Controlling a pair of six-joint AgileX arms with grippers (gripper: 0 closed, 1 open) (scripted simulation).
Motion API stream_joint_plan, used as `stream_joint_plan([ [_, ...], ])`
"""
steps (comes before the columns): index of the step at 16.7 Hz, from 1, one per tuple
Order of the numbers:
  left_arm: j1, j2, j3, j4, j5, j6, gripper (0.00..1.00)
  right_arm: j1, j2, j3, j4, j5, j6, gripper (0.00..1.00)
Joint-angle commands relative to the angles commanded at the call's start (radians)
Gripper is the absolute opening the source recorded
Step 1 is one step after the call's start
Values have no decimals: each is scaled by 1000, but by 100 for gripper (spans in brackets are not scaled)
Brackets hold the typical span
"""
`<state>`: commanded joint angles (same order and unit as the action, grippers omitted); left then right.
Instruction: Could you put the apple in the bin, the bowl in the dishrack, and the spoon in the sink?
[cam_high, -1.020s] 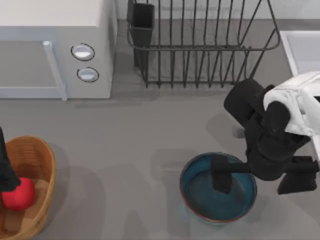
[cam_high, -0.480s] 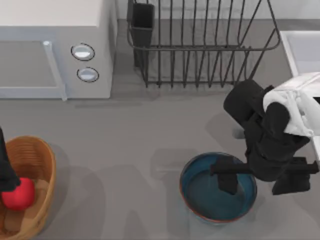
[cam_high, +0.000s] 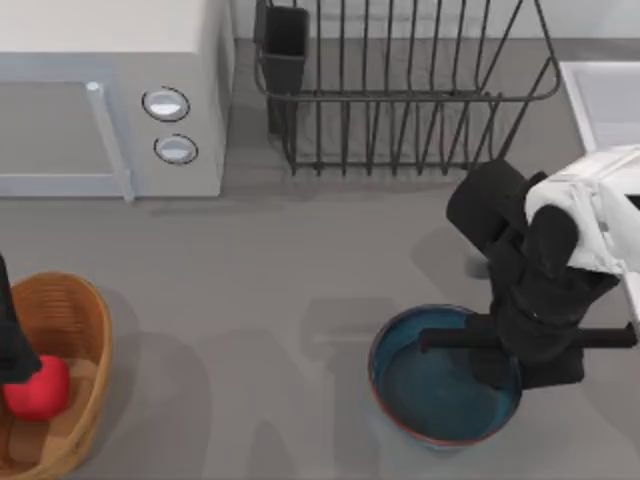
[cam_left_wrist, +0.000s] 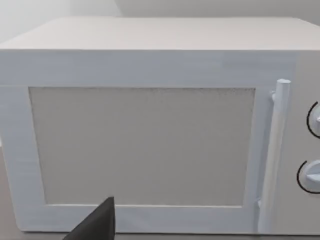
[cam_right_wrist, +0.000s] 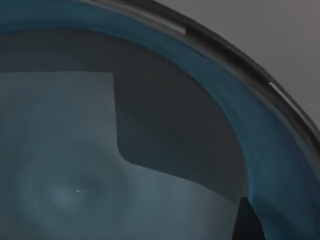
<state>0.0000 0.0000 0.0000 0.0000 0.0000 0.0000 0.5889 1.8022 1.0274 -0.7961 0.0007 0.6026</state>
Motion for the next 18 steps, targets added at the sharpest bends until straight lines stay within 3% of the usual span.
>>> stream_joint_plan([
  [11,0,0,0,0,0,0,100,0,-8,16,-18,0,0,0],
  [18,0,0,0,0,0,0,100,-2,-93,216,-332,1,-2,0],
])
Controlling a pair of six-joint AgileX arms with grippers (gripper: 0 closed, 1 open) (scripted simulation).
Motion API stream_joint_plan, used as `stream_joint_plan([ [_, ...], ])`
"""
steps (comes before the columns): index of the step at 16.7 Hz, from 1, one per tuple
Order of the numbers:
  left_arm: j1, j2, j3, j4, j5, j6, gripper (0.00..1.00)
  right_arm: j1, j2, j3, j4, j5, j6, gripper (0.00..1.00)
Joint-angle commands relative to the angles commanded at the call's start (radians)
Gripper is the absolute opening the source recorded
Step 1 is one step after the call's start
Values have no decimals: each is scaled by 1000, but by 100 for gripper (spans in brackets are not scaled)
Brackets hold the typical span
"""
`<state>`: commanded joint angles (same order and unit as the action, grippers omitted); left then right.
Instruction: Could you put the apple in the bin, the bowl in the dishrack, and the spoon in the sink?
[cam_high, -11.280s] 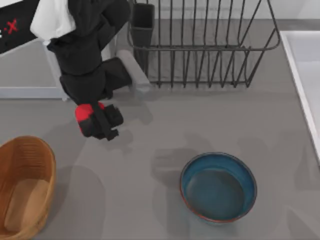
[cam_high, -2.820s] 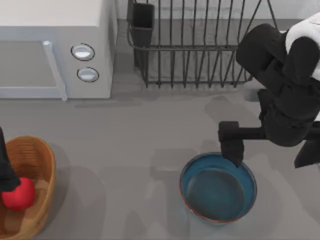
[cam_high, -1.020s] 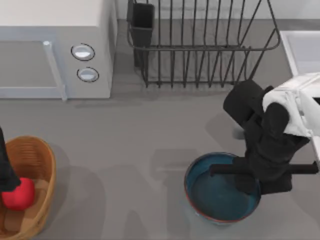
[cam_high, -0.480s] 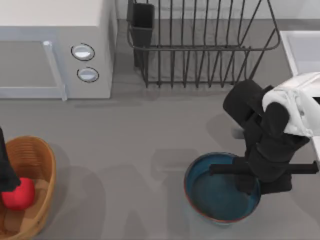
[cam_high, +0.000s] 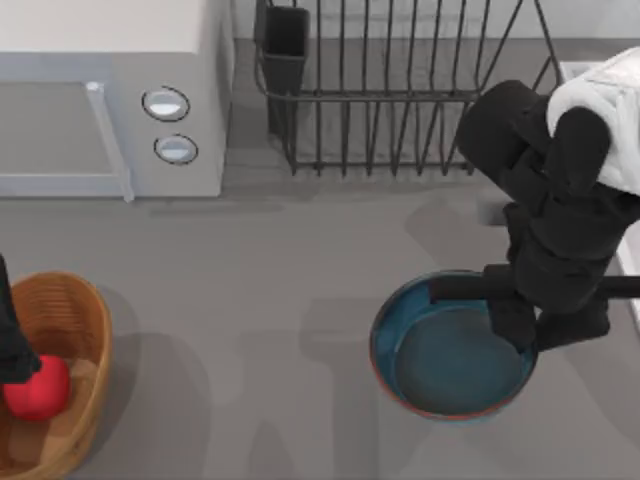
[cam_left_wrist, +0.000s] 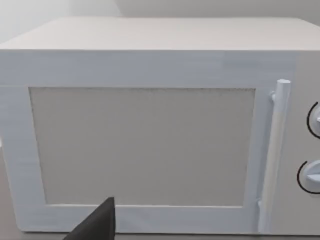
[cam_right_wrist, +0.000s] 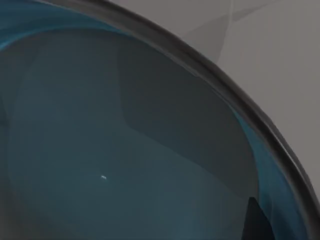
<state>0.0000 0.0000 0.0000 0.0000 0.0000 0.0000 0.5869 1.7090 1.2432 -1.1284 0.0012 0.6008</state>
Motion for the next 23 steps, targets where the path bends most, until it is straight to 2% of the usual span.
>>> stream_joint_plan([
  [3,0,0,0,0,0,0,100,-2,-34,55,-65,0,-4,0],
  [8,0,0,0,0,0,0,100,1,-31,54,-62,1,-3,0],
  [11,0,0,0,0,0,0,100,31,-42,71,2,65,-35,0],
  [15,0,0,0,0,0,0,100,118,-74,110,212,270,-135,0],
  [23,0,0,0,0,0,0,100,352,-180,163,859,827,-439,0],
])
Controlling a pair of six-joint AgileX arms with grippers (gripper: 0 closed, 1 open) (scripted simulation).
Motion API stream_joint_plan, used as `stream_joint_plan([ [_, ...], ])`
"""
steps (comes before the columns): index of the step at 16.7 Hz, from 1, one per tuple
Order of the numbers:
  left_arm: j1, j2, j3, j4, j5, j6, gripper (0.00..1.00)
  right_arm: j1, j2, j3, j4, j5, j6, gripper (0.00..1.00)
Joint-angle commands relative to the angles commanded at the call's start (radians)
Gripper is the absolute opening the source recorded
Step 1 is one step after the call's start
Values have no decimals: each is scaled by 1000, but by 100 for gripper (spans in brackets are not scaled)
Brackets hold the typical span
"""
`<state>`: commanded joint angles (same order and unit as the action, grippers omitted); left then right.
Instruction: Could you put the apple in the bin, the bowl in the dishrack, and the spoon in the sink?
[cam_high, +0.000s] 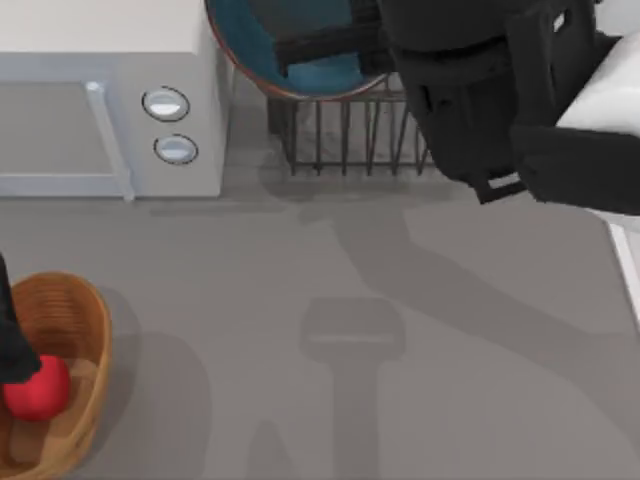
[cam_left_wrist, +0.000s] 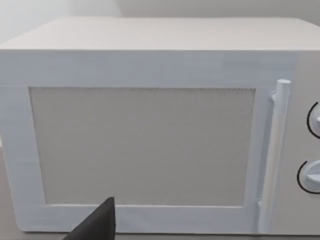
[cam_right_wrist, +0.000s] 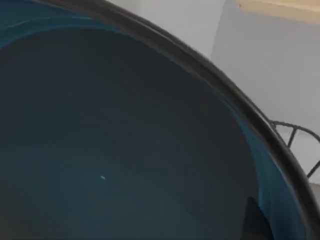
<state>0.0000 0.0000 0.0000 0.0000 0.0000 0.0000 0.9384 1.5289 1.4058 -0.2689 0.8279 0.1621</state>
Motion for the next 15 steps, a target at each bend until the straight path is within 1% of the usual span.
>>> stream_joint_plan([
  [3,0,0,0,0,0,0,100,66,-53,19,168,158,-87,0],
  [5,0,0,0,0,0,0,100,92,-79,28,229,217,-121,0],
  [6,0,0,0,0,0,0,100,98,-86,31,242,230,-129,0],
  [11,0,0,0,0,0,0,100,93,-83,30,246,231,-129,0],
  [13,0,0,0,0,0,0,100,74,-50,30,280,212,-129,0],
  [15,0,0,0,0,0,0,100,33,24,25,355,172,-130,0],
])
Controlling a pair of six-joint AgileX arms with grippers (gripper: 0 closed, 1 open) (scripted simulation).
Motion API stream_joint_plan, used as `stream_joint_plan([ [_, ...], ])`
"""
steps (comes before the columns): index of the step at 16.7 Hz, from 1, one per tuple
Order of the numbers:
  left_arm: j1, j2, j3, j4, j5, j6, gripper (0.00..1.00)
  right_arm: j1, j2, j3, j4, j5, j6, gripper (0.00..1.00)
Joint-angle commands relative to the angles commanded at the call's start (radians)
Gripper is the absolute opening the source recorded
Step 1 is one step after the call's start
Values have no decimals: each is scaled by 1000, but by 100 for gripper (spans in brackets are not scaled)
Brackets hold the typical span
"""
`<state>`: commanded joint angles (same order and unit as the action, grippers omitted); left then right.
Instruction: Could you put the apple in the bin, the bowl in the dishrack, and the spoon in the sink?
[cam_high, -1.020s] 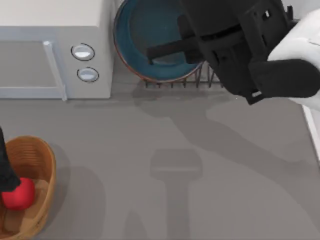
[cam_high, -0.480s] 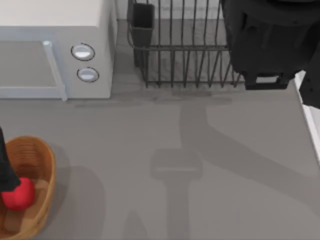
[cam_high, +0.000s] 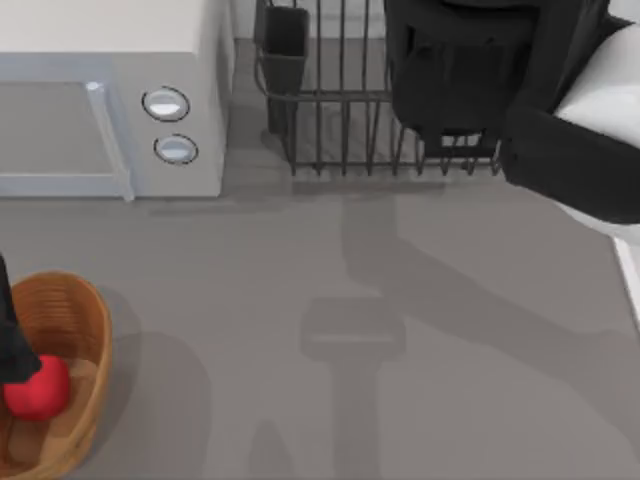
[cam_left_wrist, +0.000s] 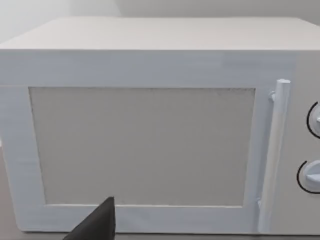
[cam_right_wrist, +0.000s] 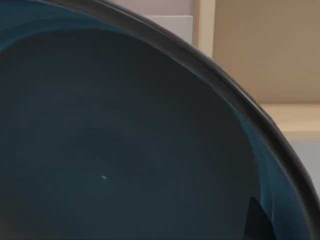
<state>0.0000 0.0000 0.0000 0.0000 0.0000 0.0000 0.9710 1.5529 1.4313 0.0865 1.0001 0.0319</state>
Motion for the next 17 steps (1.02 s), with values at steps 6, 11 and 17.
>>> stream_joint_plan([
  [6,0,0,0,0,0,0,100,-198,316,-54,397,-193,-12,0],
  [11,0,0,0,0,0,0,100,-330,483,-95,604,-326,-14,0],
  [17,0,0,0,0,0,0,100,-339,492,-98,614,-335,-14,8],
])
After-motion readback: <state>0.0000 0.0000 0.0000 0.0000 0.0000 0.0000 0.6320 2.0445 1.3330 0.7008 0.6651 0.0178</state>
